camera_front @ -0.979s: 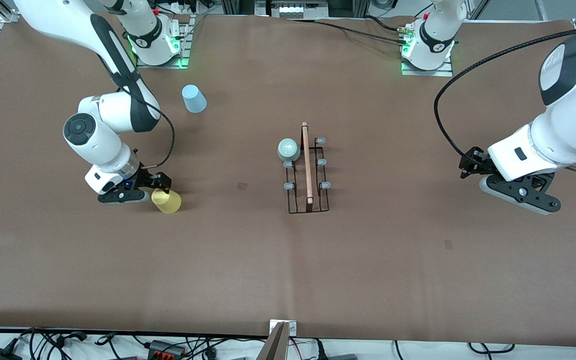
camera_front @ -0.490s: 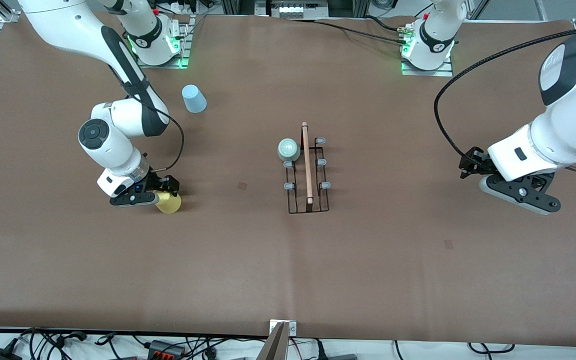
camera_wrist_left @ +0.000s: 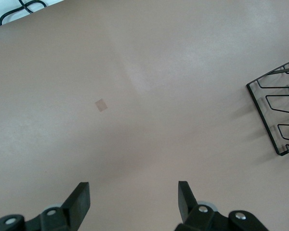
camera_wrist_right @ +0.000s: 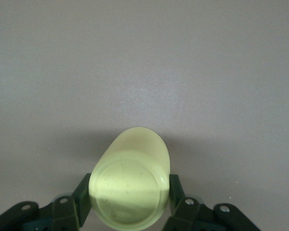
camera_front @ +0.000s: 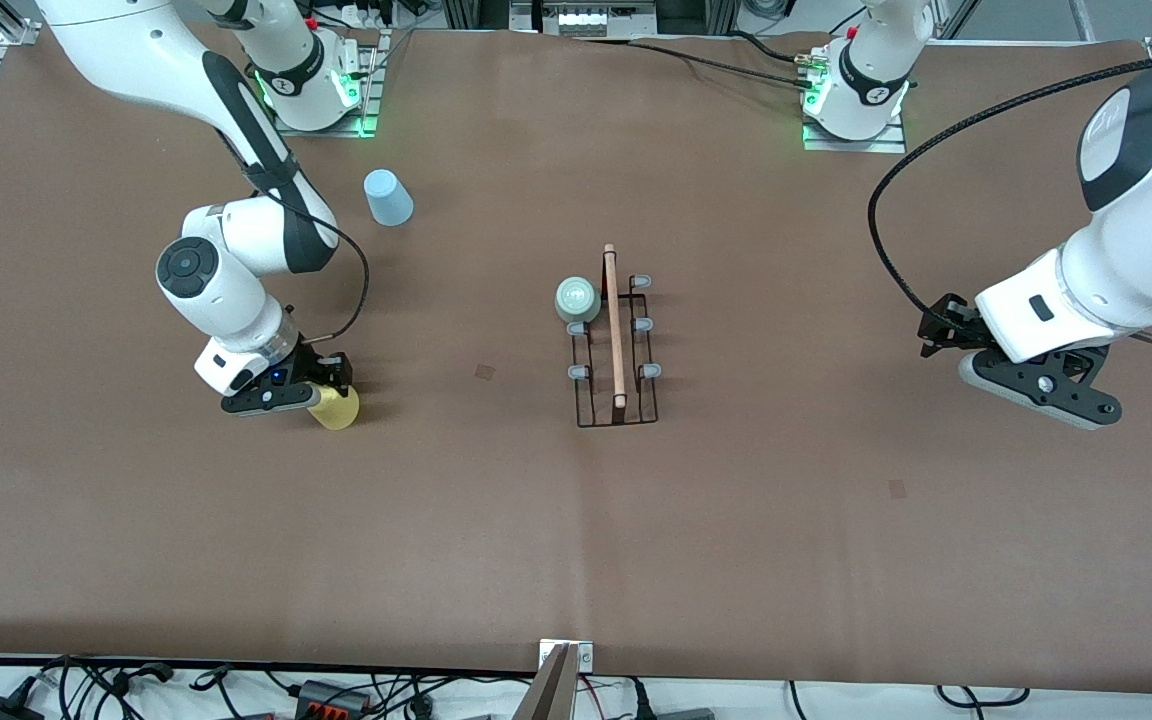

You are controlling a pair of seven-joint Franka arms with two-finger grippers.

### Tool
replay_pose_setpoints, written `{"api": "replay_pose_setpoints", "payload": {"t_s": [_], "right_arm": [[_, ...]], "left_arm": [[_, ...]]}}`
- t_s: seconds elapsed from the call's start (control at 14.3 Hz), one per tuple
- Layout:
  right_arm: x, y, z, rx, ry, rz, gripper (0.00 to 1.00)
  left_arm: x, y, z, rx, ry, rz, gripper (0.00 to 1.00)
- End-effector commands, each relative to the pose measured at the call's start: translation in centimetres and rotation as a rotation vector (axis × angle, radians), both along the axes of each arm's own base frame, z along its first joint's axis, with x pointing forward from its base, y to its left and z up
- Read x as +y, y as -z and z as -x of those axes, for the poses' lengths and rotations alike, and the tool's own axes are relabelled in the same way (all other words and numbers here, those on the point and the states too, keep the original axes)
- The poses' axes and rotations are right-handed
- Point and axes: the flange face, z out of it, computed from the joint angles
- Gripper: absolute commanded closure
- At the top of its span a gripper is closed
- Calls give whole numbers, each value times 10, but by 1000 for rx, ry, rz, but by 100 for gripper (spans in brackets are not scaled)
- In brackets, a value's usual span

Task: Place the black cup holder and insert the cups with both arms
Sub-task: 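Lift the yellow cup with the right gripper and carry it to the rack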

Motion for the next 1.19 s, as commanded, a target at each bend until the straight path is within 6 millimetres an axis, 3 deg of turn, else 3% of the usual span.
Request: {"api": "replay_pose_setpoints", "payload": {"t_s": [0.0, 0.07, 0.21, 0.42, 0.56, 0.7, 0.98, 1.12], "right_arm": [[1, -1, -5, -19, -31, 10, 73], [2, -5, -6, -25, -35, 10, 78], [6, -37, -8, -45, -33, 7, 82], [47, -115, 0, -6, 61, -18, 85], [96, -156, 9, 23, 195, -46, 85], [156, -175, 23, 22, 325, -92, 85], [286, -181, 44, 15, 495, -188, 85], [327, -168, 50, -13, 526, -179, 85]], "left_arm": [[-2, -3, -1, 0, -4, 22, 18], [-2, -3, -1, -1, -4, 23, 18], [-2, -3, -1, 0, -4, 22, 18], [-1, -1, -2, 4, -6, 27, 18], [0, 0, -3, 7, -6, 28, 18], [-1, 0, -2, 5, -6, 28, 18], [0, 0, -3, 7, -6, 28, 18], [0, 0, -3, 7, -6, 28, 18]]}}
